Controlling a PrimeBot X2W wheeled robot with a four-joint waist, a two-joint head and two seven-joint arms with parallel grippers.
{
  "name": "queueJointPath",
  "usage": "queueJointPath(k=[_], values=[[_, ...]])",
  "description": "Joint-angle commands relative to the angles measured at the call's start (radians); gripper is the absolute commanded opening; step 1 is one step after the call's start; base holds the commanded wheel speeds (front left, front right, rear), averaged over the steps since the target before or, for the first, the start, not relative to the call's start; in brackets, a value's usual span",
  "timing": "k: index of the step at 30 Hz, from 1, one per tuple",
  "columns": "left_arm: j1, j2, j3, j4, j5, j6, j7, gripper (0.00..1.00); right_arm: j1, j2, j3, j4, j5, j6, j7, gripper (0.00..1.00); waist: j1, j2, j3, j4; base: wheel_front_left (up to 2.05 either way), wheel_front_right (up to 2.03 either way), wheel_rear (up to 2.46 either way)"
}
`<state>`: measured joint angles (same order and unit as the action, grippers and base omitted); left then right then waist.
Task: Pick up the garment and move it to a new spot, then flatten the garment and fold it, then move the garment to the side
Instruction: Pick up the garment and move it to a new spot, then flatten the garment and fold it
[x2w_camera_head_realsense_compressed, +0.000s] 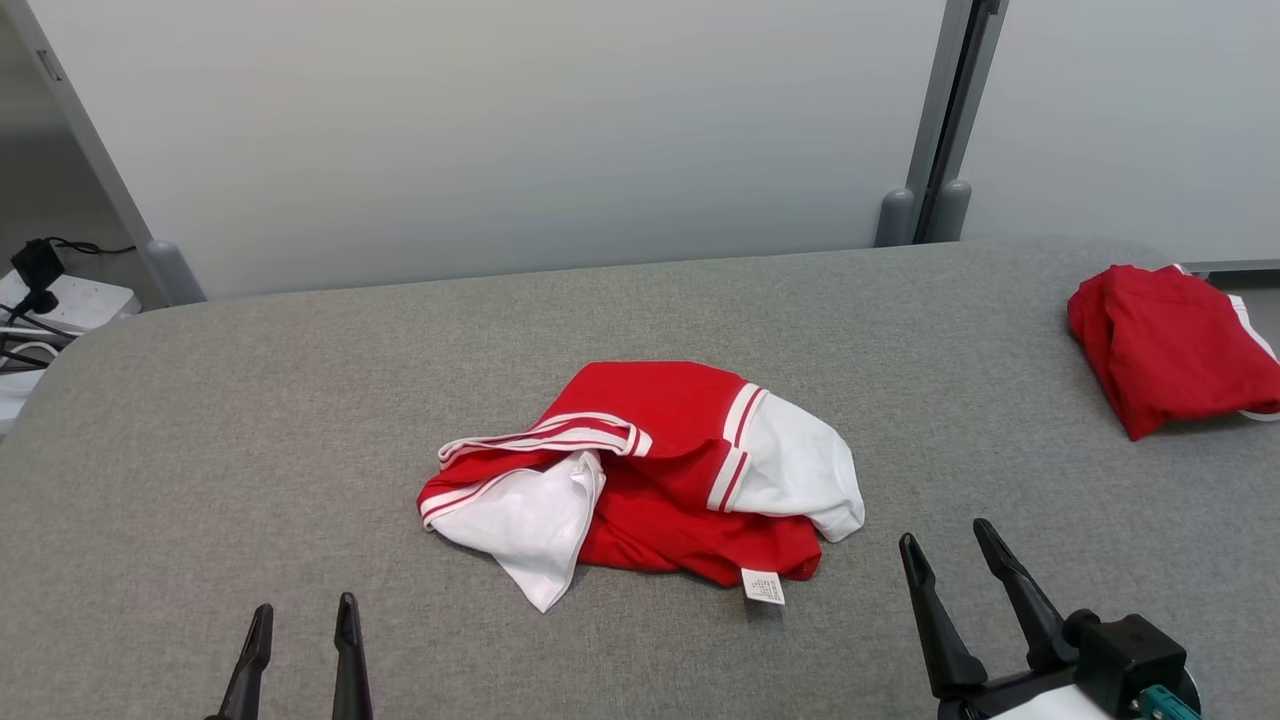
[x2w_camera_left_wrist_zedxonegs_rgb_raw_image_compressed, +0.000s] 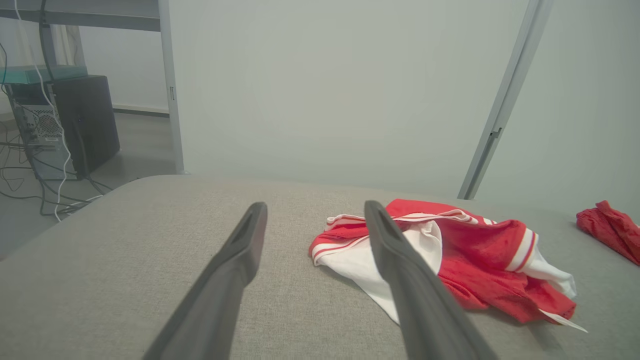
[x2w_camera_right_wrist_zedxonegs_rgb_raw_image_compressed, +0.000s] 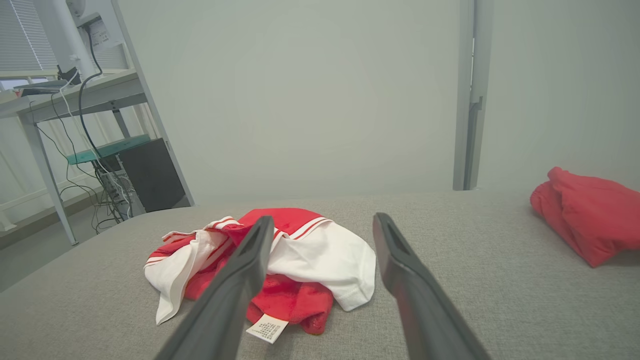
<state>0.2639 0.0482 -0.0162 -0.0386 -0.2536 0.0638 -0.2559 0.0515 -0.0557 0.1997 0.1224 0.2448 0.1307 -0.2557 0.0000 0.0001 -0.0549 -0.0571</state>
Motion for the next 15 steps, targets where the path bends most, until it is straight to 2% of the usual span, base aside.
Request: queueJointPath(k=[1, 15], values=[[-0.031, 0.002, 0.028, -0.017, -0.011, -0.005, -0.006, 1.0, -0.027, 0.0, 0.022, -0.022, 0.009, 0.0, -0.006, 1.0, 0.0, -0.0001, -0.002, 0.0, 0.0, 0.0, 0.0], [-0.041, 0.002, 0.024, 0.024, -0.066, -0.023, -0.006, 1.0, -0.025, -0.003, 0.027, -0.023, 0.019, 0.0, -0.006, 1.0, 0.0, -0.0001, 0.003, -0.007, 0.0, 0.0, 0.0]])
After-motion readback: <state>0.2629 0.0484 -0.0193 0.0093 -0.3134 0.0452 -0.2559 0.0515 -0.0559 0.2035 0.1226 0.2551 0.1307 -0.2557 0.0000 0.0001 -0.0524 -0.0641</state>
